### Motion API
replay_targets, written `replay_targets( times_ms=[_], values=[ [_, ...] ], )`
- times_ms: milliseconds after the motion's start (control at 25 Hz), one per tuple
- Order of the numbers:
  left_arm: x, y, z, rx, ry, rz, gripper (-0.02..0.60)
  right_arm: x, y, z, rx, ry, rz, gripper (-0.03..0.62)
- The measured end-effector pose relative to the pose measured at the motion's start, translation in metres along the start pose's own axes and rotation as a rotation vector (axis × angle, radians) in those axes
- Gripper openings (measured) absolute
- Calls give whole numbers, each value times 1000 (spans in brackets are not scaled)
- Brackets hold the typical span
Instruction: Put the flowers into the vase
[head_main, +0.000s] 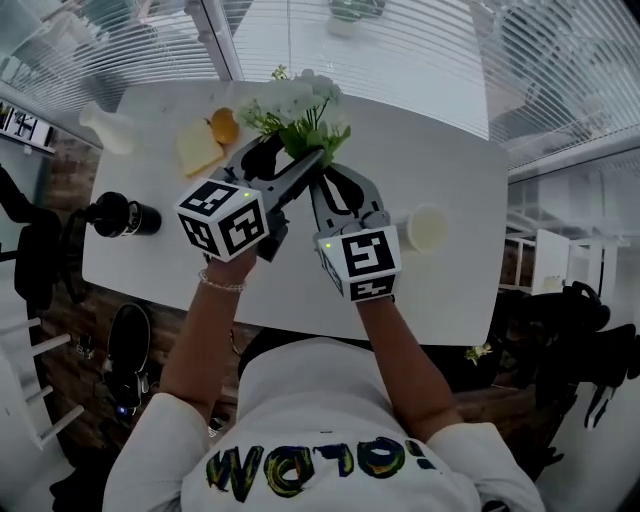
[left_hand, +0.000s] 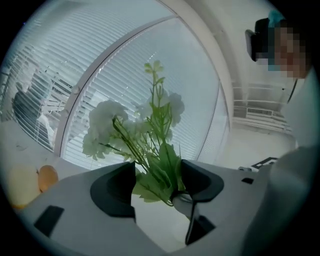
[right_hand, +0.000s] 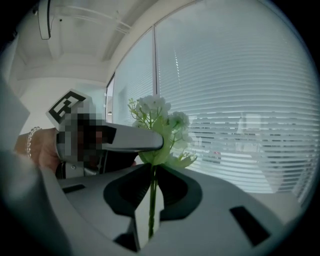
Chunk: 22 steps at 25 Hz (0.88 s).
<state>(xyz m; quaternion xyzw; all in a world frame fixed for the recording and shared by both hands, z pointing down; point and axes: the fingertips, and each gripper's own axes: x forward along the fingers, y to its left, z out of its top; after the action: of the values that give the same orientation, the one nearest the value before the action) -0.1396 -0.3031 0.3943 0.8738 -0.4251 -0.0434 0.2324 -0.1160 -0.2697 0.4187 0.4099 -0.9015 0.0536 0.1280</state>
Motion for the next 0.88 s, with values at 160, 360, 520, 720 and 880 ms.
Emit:
replay_targets(
  times_ms=[160, 360, 520, 720, 880],
  values=[
    [-1, -9, 11, 7, -16, -15, 266, -9, 2, 12, -21, -26, -3, 55],
    [-8, -26, 26, 21, -51, -29, 188, -22, 3, 28, -33, -50, -4, 66],
    [-15, -41, 38, 7, -86, -51, 135, -35, 7, 41, -45, -84, -17, 86],
    [-9, -51, 58, 41, -134, -48, 69, -46, 3, 62, -67, -114, -24, 118],
    [-3, -54, 69, 90, -153, -51, 50, -51, 2, 68, -75, -124, -20, 123]
  ],
)
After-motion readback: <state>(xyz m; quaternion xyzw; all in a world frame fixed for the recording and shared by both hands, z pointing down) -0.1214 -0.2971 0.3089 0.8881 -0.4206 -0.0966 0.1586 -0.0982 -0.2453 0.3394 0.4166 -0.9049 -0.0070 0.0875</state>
